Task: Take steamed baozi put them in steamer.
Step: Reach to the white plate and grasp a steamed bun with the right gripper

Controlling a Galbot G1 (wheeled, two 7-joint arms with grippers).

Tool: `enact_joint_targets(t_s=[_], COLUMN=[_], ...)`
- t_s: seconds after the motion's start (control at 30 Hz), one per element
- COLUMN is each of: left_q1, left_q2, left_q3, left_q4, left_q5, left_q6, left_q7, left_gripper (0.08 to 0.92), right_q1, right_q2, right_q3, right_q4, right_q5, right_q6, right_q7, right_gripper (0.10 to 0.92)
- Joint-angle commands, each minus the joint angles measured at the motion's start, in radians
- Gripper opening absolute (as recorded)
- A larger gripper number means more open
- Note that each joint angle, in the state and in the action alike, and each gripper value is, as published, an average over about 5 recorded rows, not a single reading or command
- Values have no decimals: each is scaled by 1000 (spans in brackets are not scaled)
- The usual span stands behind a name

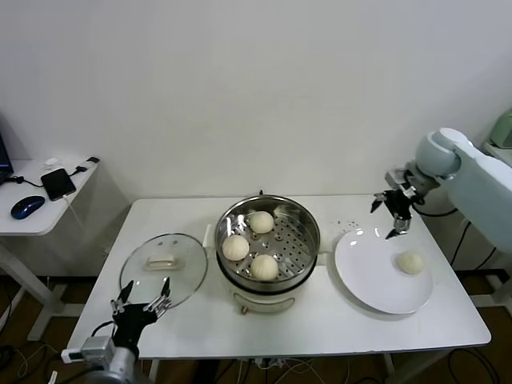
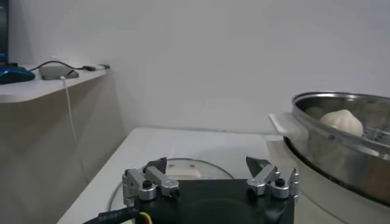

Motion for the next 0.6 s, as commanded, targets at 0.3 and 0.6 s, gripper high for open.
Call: enact_joint_targets(t_s=[0.3, 0.6], left_q1=[53, 62], left_q2=[-49, -45], left_q3=[-7, -10], left_q4=[1, -4], left_q5=[18, 22], left_q6=[-6, -9], left_q7=[3, 4], left_gripper=[823, 823], right_q1=[-263, -280], right_q2=[86, 109], right_q3=[280, 317], right_q4=[-300, -308], right_q5=[-264, -339], right_q6=[157, 156], right_q7=[120, 153], right_gripper=[823, 823])
